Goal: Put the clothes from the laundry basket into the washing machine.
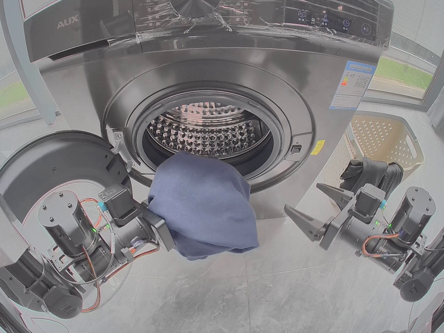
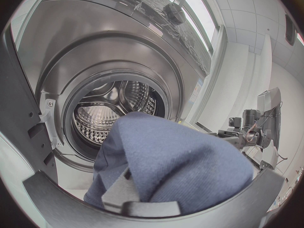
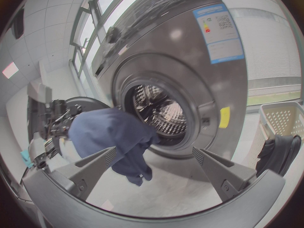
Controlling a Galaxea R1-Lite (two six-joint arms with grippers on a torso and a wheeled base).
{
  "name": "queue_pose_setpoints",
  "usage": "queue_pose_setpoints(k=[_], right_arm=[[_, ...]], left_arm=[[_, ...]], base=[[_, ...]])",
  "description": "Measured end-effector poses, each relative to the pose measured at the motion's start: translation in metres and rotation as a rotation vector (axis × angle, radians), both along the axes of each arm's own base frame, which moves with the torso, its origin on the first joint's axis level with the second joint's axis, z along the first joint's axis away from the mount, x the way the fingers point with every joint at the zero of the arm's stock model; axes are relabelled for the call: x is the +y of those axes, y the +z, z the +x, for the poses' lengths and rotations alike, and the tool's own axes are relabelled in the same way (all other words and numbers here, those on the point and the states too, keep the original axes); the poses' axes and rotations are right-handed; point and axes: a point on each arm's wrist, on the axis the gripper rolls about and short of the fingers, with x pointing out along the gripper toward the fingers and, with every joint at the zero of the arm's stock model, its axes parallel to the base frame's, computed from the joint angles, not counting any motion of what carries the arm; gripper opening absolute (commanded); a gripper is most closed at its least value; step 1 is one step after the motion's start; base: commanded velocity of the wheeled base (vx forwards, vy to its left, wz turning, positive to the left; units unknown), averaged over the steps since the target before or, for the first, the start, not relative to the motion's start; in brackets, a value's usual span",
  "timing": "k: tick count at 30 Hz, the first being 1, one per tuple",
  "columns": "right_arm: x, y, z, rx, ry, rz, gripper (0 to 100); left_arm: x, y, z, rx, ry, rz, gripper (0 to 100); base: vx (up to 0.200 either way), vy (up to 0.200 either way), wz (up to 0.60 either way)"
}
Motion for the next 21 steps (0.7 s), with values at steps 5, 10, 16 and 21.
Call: queue_pose_setpoints(k=[5,10,16,21], right_arm=[[-0.01,-0.001,0.006,0.005,-0.048,-0.002,100],[-0.017,-0.012,0.001,0.051,-0.069,-0.031,100],[-0.017,-0.016,0.002,0.068,-0.076,-0.04,100],[-0.016,-0.02,0.004,0.08,-0.076,-0.048,100]], left_arm=[[0.002,0.002,-0.001,-0.008,0.002,0.0,0],[0.002,0.002,-0.001,-0.014,0.004,0.006,0],[0.002,0.0,-0.003,-0.011,-0.001,0.015,0],[0.0,-0.001,-0.005,-0.007,-0.011,0.018,0]], base=[[0.0,0.0,0.0],[0.0,0.0,0.0],[0.0,0.0,0.0],[0.0,0.0,0.0]])
